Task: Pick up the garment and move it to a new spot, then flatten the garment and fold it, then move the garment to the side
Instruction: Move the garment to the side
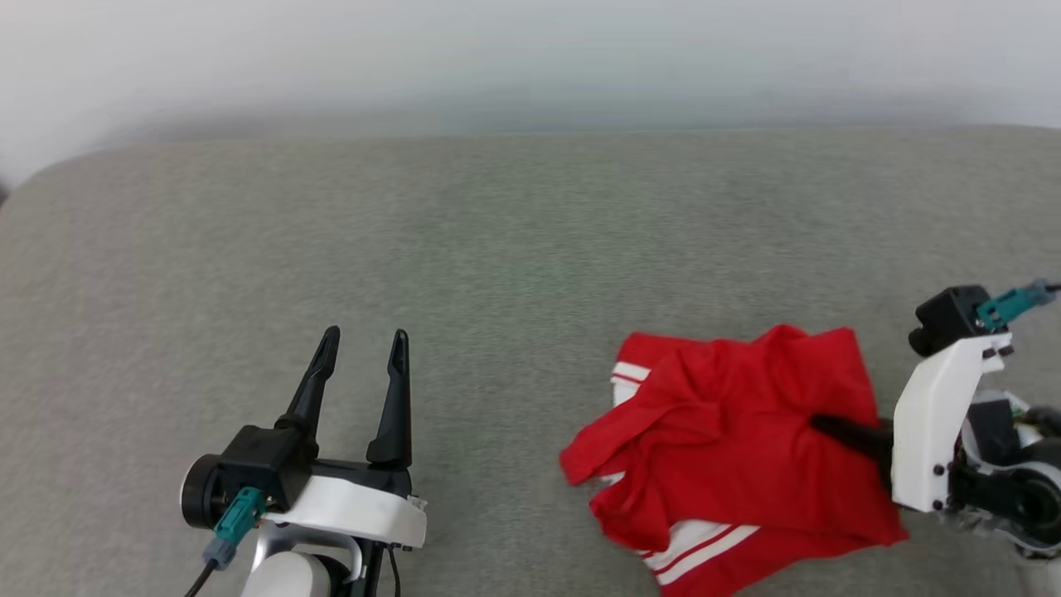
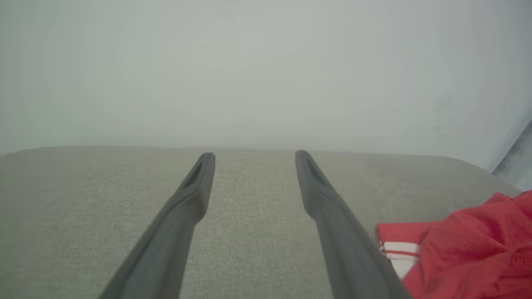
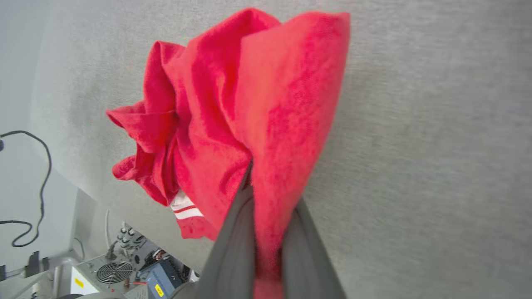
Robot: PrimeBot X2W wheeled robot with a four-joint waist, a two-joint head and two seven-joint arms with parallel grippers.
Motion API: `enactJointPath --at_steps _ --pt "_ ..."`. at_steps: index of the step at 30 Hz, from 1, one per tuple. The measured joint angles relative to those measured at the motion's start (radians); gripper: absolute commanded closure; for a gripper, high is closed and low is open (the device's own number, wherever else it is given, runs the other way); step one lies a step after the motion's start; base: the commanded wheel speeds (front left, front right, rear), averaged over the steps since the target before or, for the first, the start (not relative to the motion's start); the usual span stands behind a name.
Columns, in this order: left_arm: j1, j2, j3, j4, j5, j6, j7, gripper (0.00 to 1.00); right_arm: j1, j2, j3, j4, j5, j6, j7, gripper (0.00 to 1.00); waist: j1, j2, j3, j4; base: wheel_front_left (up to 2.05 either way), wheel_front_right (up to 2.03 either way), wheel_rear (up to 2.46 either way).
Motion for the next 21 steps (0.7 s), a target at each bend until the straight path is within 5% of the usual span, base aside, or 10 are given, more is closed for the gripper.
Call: enactJointPath --at_steps 9,21 --pt "-0.029 0.023 -0.007 -0.049 0.027 -0.014 0.001 0.00 -0.068 -0.070 0.004 0.001 -0.138 0.000 0.000 1.00 0.0000 0.0000 0.031 -0.180 0.00 0.00 0.00" --pt "-0.152 0.090 -0.036 -0.203 0.081 -0.036 0.097 0.00 -0.221 -0.138 -0.053 0.222 -0.197 0.000 -0.249 1.00 0.0000 0.0000 0.220 -0.354 0.00 0.00 0.00"
